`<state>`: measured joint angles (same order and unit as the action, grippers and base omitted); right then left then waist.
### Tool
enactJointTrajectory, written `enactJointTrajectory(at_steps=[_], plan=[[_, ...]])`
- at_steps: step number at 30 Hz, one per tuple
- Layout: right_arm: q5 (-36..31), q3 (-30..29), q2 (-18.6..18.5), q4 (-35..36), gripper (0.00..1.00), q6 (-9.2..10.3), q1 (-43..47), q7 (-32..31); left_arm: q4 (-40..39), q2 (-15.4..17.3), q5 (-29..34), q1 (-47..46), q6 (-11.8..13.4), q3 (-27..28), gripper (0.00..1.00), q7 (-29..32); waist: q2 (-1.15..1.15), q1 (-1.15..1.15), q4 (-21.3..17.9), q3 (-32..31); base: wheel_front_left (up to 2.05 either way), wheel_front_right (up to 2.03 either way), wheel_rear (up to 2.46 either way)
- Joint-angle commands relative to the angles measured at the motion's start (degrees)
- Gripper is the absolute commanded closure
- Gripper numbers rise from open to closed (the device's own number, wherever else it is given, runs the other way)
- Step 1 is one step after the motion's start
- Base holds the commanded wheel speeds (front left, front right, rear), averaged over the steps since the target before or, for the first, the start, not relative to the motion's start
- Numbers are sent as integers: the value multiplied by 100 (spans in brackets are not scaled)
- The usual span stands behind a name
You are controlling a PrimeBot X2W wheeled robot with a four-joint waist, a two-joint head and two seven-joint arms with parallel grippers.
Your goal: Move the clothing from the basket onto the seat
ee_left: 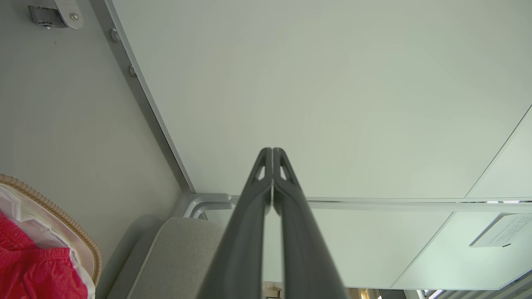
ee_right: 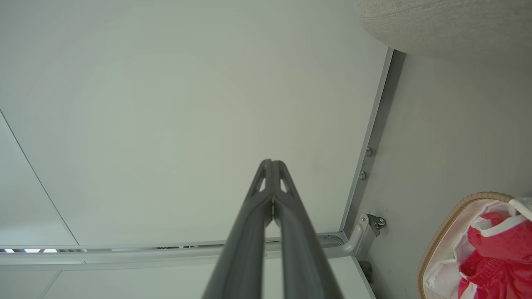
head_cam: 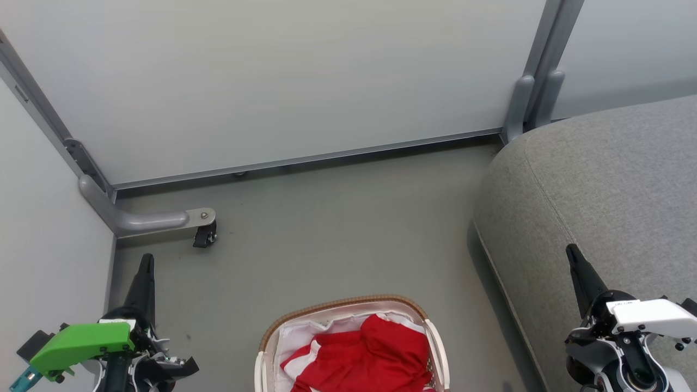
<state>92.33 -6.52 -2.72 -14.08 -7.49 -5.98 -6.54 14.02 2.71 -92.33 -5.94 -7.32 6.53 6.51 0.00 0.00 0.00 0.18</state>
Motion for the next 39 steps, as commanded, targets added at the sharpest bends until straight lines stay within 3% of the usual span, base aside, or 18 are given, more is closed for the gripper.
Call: enactJointTrajectory(at_steps=[1, 15, 16, 28, 39], plan=[[18, -7, -33, 19, 100, 0, -46, -14, -7, 35, -18, -66, -40, 8, 100, 21, 0, 0, 0, 0, 0, 0, 0], [18, -7, -33, 19, 100, 0, -46, -14, -7, 35, -18, -66, -40, 8, 100, 20, 0, 0, 0, 0, 0, 0, 0], [18, -7, -33, 19, 0, 0, -46, -14, -7, 35, -18, -66, -40, 8, 0, 20, 0, 0, 0, 0, 0, 0, 0], [-219, 87, 44, -206, 0, 2, 124, 243, 132, -21, 87, 131, 7, -296, 0, -244, 0, 0, 0, 3, 0, 0, 0], [-1137, -99, 31, -151, 0, 2, 96, 534, 44, -13, 634, 146, 2, -461, 0, -534, 0, 0, 5, 5, 0, 0, 0]])
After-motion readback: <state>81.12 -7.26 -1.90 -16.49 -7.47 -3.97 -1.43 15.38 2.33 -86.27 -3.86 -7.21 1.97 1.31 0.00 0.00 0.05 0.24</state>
